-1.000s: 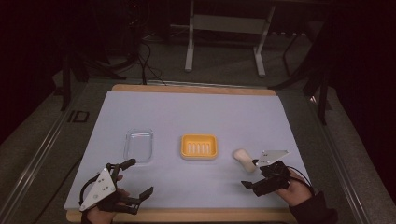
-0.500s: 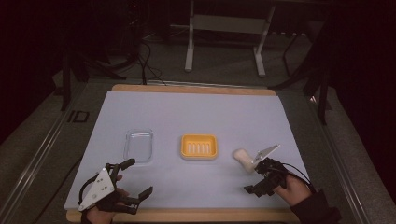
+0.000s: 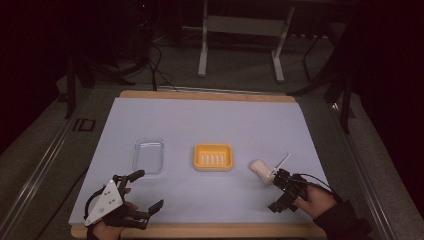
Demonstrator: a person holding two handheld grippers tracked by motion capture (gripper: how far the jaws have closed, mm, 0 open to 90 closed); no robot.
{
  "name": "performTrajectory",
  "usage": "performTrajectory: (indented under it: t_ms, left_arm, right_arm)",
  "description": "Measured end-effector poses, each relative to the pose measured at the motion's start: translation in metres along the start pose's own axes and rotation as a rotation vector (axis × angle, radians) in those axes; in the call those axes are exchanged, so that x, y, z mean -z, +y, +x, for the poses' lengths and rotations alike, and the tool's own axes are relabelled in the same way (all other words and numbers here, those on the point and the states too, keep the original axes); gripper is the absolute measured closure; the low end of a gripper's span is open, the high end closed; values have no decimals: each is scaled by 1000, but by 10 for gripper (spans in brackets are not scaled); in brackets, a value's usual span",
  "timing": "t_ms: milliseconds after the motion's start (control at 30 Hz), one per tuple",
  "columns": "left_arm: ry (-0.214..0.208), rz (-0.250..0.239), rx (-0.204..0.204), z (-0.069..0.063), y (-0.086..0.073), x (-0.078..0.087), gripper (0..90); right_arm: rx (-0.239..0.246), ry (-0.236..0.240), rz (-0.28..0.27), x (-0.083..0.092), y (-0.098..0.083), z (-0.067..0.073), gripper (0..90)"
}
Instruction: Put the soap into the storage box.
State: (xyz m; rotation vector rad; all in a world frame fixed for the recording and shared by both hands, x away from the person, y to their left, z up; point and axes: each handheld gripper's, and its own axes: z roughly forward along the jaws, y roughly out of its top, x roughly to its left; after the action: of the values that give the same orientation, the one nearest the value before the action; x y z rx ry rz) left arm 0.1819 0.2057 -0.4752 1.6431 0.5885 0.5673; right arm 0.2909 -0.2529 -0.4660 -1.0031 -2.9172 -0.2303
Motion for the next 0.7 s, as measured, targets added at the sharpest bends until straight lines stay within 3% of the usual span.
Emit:
performTrajectory:
  t_ms: [300,367,700]
  left_arm:
    - [-2,1,-1,-1,0,0,12]
    - [-3,0,-2,-1,0,0,12]
    - [-9,-8,12,-1,0,1,12]
  right_arm:
    - [-56,-4,104,-2,1,-12,147]
    - [-36,-12,126,-5,2,-13,147]
    - [-60,-40,250,-14,12,-23,134]
